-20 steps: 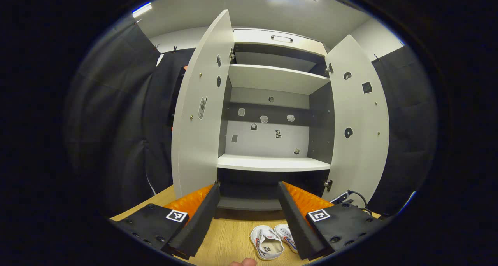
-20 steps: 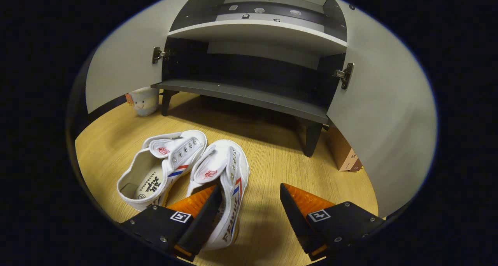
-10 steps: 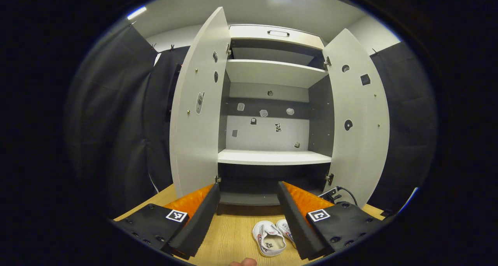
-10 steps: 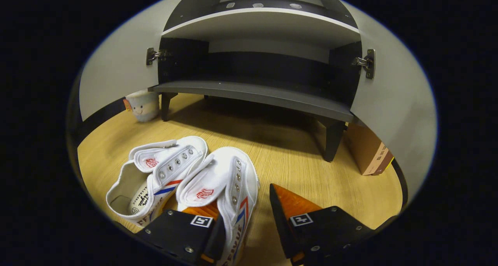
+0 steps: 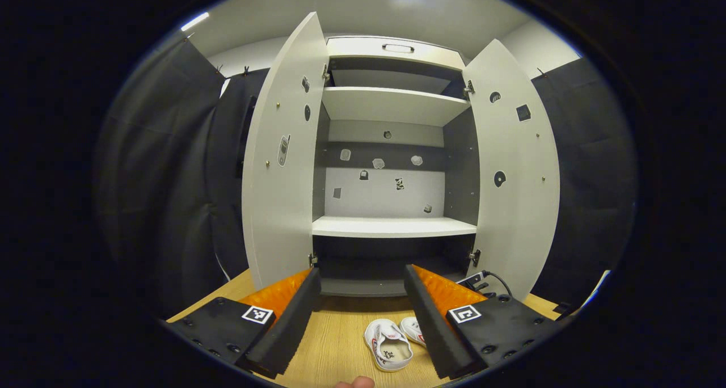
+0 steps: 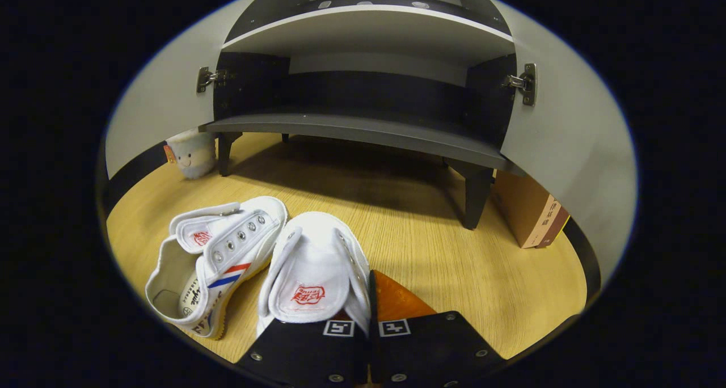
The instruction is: Grab one shoe with the right hand and put it into the shoe cabinet, grab the other shoe with the left hand and put it into the shoe cabinet; then close the right door with the right hand and the left door with the left hand.
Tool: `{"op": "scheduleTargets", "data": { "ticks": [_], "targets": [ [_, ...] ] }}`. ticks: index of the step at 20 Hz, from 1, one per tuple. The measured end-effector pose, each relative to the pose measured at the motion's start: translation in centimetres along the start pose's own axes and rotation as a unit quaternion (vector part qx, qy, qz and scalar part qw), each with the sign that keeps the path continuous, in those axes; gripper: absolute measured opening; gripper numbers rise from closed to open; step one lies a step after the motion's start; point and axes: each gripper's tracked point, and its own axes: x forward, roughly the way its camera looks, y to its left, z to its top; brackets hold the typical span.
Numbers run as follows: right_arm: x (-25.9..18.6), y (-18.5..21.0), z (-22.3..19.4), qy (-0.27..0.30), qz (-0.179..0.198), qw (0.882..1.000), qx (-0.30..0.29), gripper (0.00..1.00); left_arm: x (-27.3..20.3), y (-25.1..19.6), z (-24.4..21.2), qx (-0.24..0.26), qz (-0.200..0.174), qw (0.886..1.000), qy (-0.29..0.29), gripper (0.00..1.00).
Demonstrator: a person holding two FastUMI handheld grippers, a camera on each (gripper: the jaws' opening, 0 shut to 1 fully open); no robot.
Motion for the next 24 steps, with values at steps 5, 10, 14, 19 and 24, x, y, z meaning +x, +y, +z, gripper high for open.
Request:
{"op": "scheduleTargets", "data": {
  "ticks": [5, 10, 14, 19, 24],
  "targets": [
    [-5.7, 0.2, 5.1, -0.056, -0.006, 0.998, 0.034, 0.01, -0.2, 0.4, -0.9, -0.012, 0.003, 1.000, 0.002, 0.96],
    [-13.7, -0.3, 13.0, -0.113, -0.027, 0.992, 0.050, 0.01, 0.4, 0.9, -0.3, -0.011, -0.005, 1.000, -0.016, 0.99],
    [-18.7, -1.3, 19.3, -0.139, -0.042, 0.987, 0.067, 0.01, 0.7, 1.1, -0.2, -0.018, -0.015, 0.999, -0.026, 0.94],
    [-22.0, -2.6, 26.7, -0.168, -0.051, 0.982, 0.076, 0.01, 0.9, 1.4, -0.5, -0.021, -0.024, 0.999, -0.027, 0.96],
    [-18.0, -5.0, 36.5, -0.209, -0.090, 0.972, 0.062, 0.01, 0.7, 1.4, -0.7, -0.019, -0.030, 0.999, -0.027, 0.96]
  ]
}}
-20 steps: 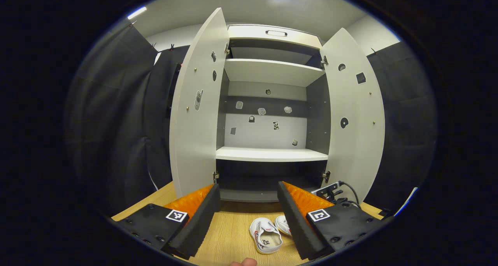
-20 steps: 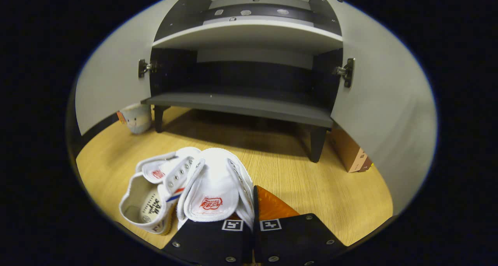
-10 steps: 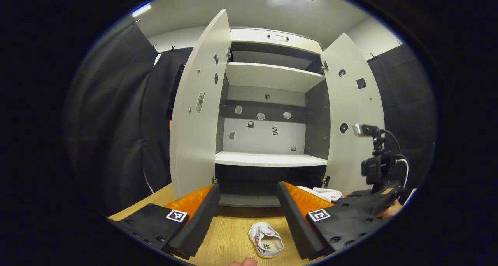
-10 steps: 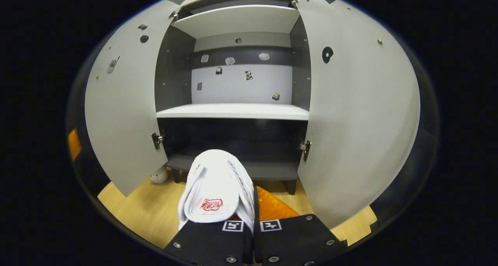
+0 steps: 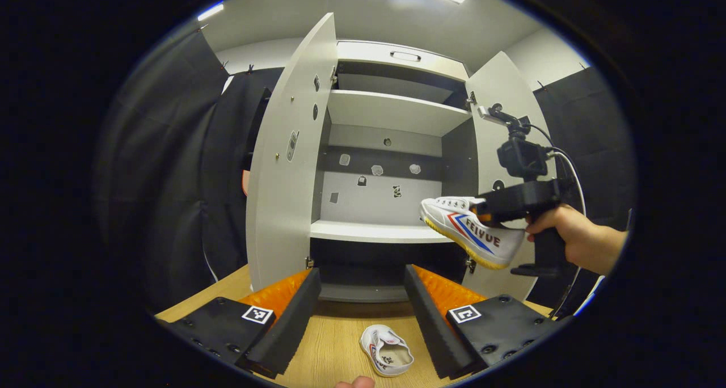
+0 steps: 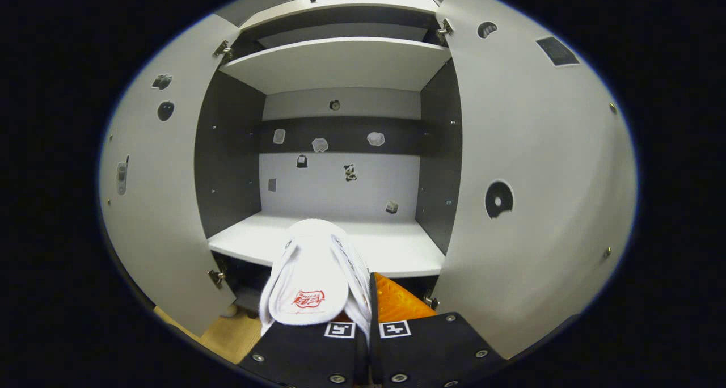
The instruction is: Grab one shoe with the right hand and put it into the shoe cabinet, grab the other shoe with the left hand and put it into the shoe cabinet; then close the right door with the right hand and the left door with the left hand.
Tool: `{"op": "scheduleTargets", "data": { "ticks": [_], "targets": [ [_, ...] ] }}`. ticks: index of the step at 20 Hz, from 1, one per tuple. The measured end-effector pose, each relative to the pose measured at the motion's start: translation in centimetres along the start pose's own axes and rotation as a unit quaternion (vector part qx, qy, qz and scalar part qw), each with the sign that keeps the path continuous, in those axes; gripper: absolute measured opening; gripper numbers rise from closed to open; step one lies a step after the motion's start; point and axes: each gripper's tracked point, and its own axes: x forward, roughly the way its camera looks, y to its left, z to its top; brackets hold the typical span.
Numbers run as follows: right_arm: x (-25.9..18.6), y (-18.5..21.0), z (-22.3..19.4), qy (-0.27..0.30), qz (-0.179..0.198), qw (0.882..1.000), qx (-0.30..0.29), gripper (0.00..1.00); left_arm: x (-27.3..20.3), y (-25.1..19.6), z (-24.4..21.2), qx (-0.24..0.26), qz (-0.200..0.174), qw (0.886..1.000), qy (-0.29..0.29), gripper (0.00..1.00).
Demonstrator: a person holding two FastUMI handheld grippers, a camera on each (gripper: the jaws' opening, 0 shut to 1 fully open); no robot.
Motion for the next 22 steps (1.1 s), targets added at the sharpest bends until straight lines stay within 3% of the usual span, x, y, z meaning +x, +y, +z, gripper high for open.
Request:
{"op": "scheduleTargets", "data": {
  "ticks": [5, 11, 19, 22],
  "targets": [
    [9.0, -0.7, 3.5, -0.002, -0.042, 0.999, -0.021, 0.01, 0.2, -0.1, -0.4, -0.004, 0.001, 1.000, 0.006, 0.96],
    [17.1, -1.5, 2.1, 0.056, -0.079, 0.995, -0.014, 0.01, 0.5, 1.3, -0.2, -0.002, 0.020, 1.000, 0.003, 0.96],
    [21.7, -2.5, -1.1, 0.110, -0.119, 0.986, -0.035, 0.01, 0.9, 2.8, -0.8, -0.001, 0.036, 0.999, 0.015, 0.96],
    [22.1, -2.8, -2.1, 0.132, -0.113, 0.985, -0.015, 0.02, 1.1, 2.8, -0.8, 0.002, 0.034, 0.999, 0.014, 0.96]
  ]
}}
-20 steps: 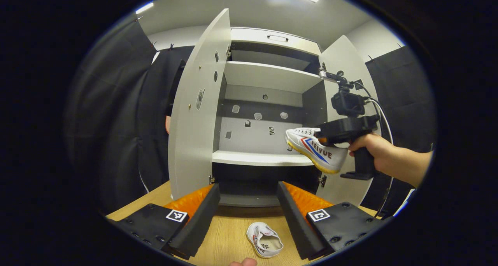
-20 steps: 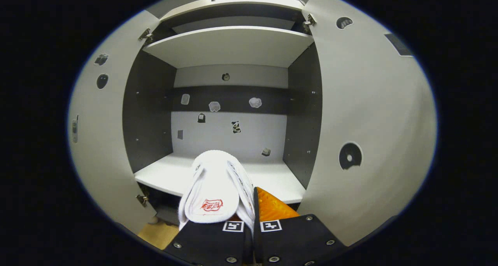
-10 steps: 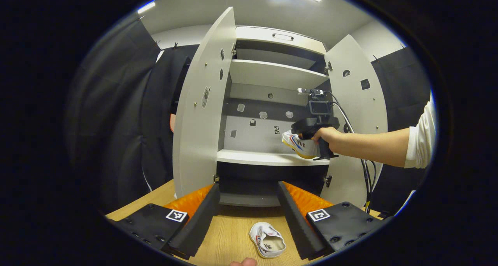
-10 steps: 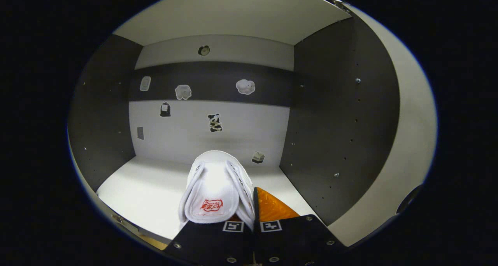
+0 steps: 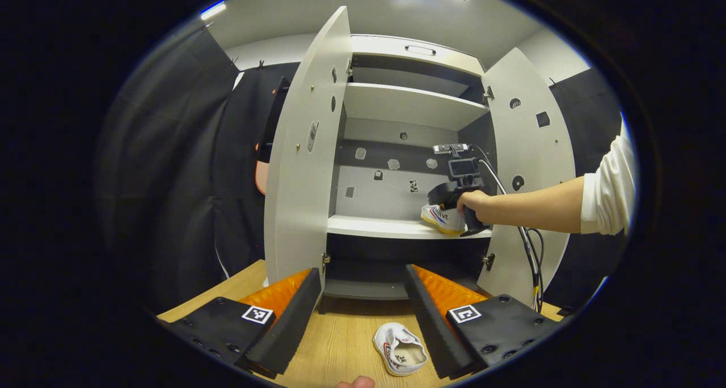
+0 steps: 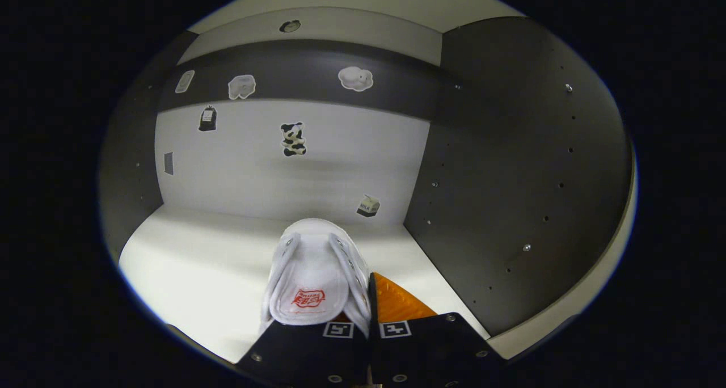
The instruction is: Grab one shoe with the right hand and put it into the shoe cabinet, grab the other shoe with the left hand and put it into the shoe cabinet; then close the right door with the right hand and the left door with the left hand.
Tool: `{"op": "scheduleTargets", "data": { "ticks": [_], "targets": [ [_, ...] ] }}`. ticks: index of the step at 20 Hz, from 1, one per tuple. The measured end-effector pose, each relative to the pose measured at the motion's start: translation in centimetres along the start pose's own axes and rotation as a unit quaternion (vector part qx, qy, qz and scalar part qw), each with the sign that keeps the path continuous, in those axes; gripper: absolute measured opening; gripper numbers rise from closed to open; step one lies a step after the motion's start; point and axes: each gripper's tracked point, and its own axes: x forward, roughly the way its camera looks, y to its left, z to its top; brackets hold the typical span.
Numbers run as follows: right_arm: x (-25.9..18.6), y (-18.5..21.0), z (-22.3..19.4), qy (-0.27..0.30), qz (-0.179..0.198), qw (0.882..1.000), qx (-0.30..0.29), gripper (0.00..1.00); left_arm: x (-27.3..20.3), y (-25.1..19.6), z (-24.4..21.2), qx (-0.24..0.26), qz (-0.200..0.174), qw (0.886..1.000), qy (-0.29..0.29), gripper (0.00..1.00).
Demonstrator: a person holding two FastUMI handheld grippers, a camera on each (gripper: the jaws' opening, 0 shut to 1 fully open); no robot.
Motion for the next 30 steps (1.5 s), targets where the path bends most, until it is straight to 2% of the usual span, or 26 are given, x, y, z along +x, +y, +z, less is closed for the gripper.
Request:
{"op": "scheduleTargets", "data": {
  "ticks": [1, 3, 4, 5, 6, 8, 11, 14, 15, 21, 26, 30],
  "targets": [
    [0.0, 0.3, -0.1, 0.007, 0.010, 1.000, 0.013, 0.03, 0.1, 0.0, -0.2, 0.000, -0.003, 1.000, 0.002, 0.96],
    [-0.6, 0.1, -0.2, 0.009, 0.018, 1.000, 0.012, 0.15, 0.3, -0.3, -0.4, 0.001, -0.007, 1.000, 0.004, 0.96],
    [-0.9, 0.0, -0.2, 0.006, 0.023, 1.000, 0.002, 0.24, 0.3, -0.4, -0.5, 0.001, -0.010, 1.000, 0.006, 0.96],
    [-1.6, -0.1, 0.0, 0.000, 0.027, 1.000, -0.009, 0.28, 0.4, -0.6, -0.6, 0.001, -0.013, 1.000, 0.007, 0.99],
    [-2.3, -0.1, 0.4, -0.008, 0.034, 0.999, -0.014, 0.37, 0.4, -0.7, -0.8, 0.001, -0.015, 1.000, 0.009, 0.96],
    [-3.9, -0.4, 0.7, -0.015, 0.047, 0.999, -0.014, 0.49, 0.5, -0.9, -1.0, 0.000, -0.019, 1.000, 0.012, 0.99],
    [-6.8, -1.0, 2.0, -0.046, 0.070, 0.996, -0.006, 0.57, 0.6, -1.4, -1.1, -0.003, -0.024, 1.000, 0.011, 0.96],
    [-10.6, -1.6, 3.8, -0.090, 0.087, 0.992, -0.016, 0.63, 0.8, -1.8, -0.9, -0.005, -0.029, 1.000, 0.008, 0.99],
    [-12.2, -1.5, 4.4, -0.104, 0.097, 0.990, -0.012, 0.65, 0.9, -1.8, -0.8, -0.005, -0.029, 1.000, 0.007, 0.96],
    [-21.9, -3.0, 5.4, -0.188, 0.142, 0.972, 0.006, 0.80, 0.6, -2.0, -1.0, -0.010, -0.023, 1.000, 0.011, 0.96],
    [-29.3, -4.1, 1.4, -0.234, 0.176, 0.956, 0.016, 0.88, 0.1, -2.7, -1.7, -0.005, -0.024, 0.999, 0.021, 0.96],
    [-33.4, -5.5, -4.8, -0.253, 0.189, 0.948, 0.042, 0.92, -0.3, -3.8, -2.5, -0.010, -0.030, 0.999, 0.029, 0.96]
  ]
}}
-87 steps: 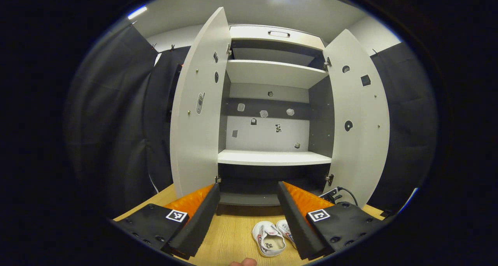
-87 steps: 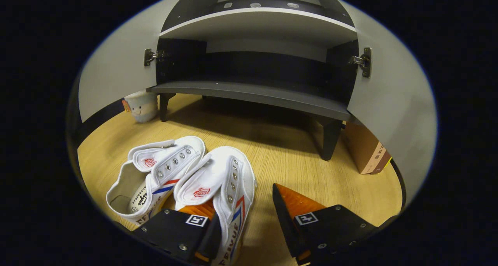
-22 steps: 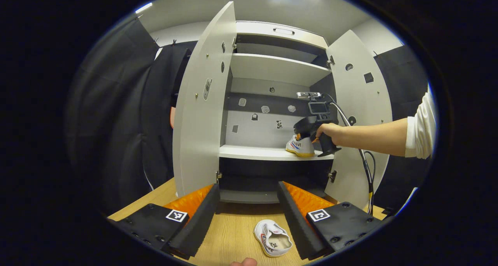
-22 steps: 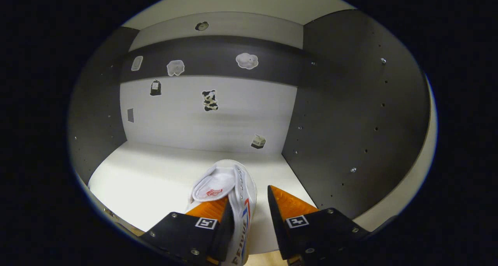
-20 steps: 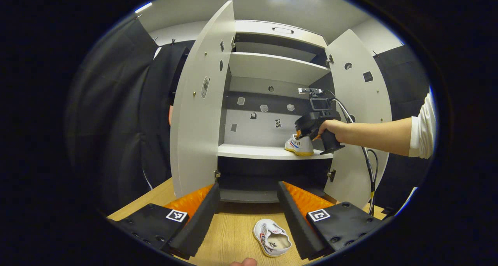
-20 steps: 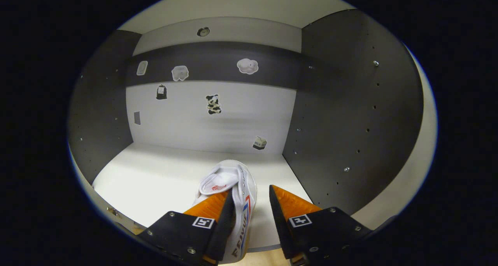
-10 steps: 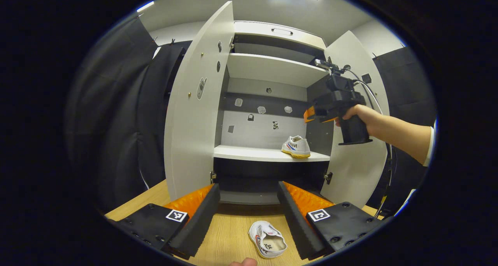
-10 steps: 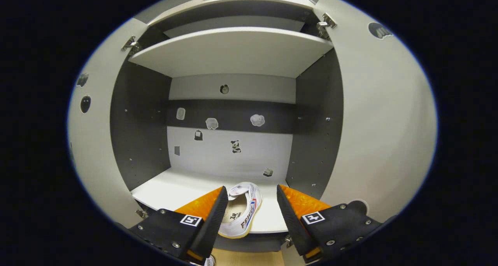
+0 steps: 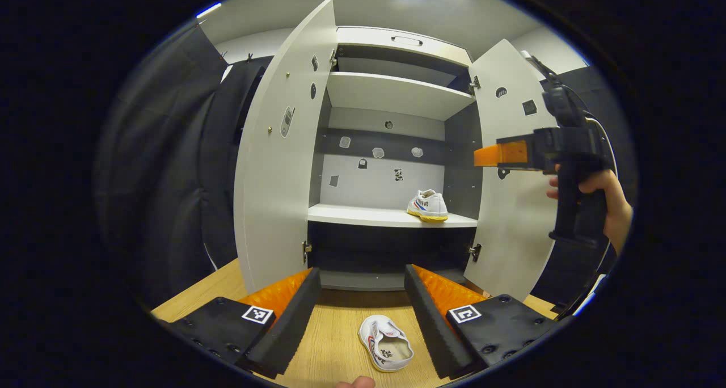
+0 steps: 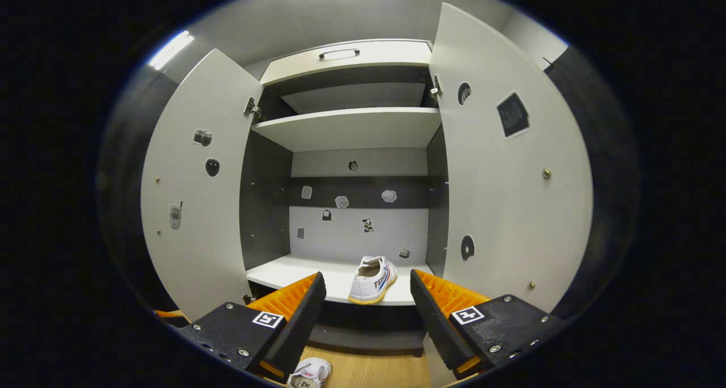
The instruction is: Grab one shoe with the right hand and put it into the shoe cabinet, grab the other shoe with the left hand and put it into the shoe cabinet; then close the right door with the right hand and the left door with the left hand.
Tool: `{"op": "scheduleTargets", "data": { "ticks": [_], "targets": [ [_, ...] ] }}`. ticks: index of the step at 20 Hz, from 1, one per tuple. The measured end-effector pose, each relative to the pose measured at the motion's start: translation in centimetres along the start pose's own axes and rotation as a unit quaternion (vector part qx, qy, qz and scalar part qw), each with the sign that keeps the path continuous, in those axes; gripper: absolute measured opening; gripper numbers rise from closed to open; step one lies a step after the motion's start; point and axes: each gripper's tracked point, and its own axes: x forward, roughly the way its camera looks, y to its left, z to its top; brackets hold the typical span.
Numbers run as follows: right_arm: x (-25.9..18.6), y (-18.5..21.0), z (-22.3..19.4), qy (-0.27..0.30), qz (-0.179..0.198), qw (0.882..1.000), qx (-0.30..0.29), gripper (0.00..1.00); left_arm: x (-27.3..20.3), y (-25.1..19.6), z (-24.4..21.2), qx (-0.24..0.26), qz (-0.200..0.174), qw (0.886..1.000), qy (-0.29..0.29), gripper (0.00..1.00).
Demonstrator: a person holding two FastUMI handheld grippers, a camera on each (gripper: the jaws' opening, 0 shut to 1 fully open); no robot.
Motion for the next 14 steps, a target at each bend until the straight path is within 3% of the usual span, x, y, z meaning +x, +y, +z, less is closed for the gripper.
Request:
{"op": "scheduleTargets", "data": {
  "ticks": [5, 10, 12, 14],
  "targets": [
    [-6.6, -0.5, -6.2, -0.027, -0.024, 0.999, 0.010, 0.92, 0.2, -1.3, -3.2, -0.009, -0.006, 0.999, 0.036, 0.96],
    [-10.0, -1.3, -8.6, -0.016, -0.036, 0.999, 0.021, 0.92, 1.1, -2.4, -8.0, 0.000, -0.027, 0.995, 0.097, 0.97],
    [-10.7, -1.5, -9.0, -0.014, -0.035, 0.999, 0.012, 0.92, 1.3, -4.3, -11.5, -0.017, -0.071, 0.986, 0.149, 0.97],
    [-11.1, -1.5, -9.3, -0.009, -0.030, 0.999, 0.014, 0.92, 1.5, -4.2, -15.2, -0.027, -0.075, 0.977, 0.199, 0.97]
  ]
}}
